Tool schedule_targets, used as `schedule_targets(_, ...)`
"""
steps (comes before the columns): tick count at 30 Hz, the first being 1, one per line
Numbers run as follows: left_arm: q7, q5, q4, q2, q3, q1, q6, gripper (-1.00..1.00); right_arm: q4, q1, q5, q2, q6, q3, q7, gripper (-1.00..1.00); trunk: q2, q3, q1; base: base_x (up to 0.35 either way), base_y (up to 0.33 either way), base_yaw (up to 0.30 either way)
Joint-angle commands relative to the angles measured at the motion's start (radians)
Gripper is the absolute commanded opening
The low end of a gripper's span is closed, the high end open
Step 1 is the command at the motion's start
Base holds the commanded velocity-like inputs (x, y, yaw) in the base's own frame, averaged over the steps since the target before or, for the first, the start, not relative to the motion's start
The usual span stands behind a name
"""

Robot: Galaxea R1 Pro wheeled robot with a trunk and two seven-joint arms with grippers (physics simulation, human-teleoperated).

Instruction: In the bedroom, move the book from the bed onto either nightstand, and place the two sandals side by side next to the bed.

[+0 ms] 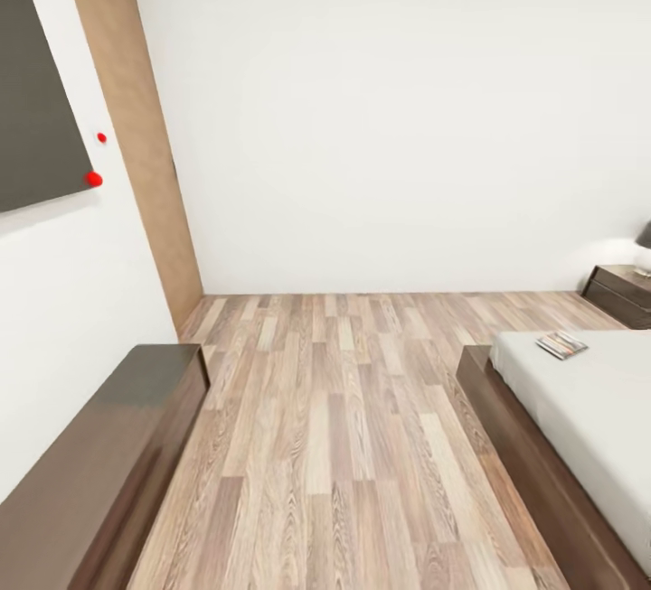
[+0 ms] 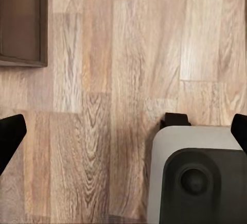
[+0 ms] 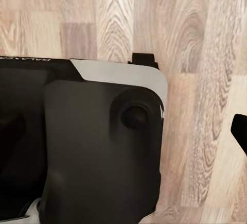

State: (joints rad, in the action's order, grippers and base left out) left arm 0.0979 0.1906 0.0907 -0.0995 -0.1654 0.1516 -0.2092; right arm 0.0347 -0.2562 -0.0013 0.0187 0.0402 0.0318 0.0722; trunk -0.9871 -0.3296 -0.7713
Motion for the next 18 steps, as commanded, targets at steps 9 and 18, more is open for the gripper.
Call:
schedule_targets(9, 0.003, 0.009, 0.0, 0.0, -0.009, 0.0, -0.003, 1.0, 0.002, -0.001, 0.0, -0.001, 0.001, 0.003, 0.003, 1.0, -0.001, -0.001, -0.001, 0.321, 0.101, -0.271)
schedule_targets(18, 0.003, 0.009, 0.0, 0.0, -0.009, 0.0, -0.003, 1.0, 0.002, -0.001, 0.0, -0.001, 0.0, 0.004, 0.003, 1.0, -0.001, -0.001, -0.001, 0.328, 0.057, -0.252)
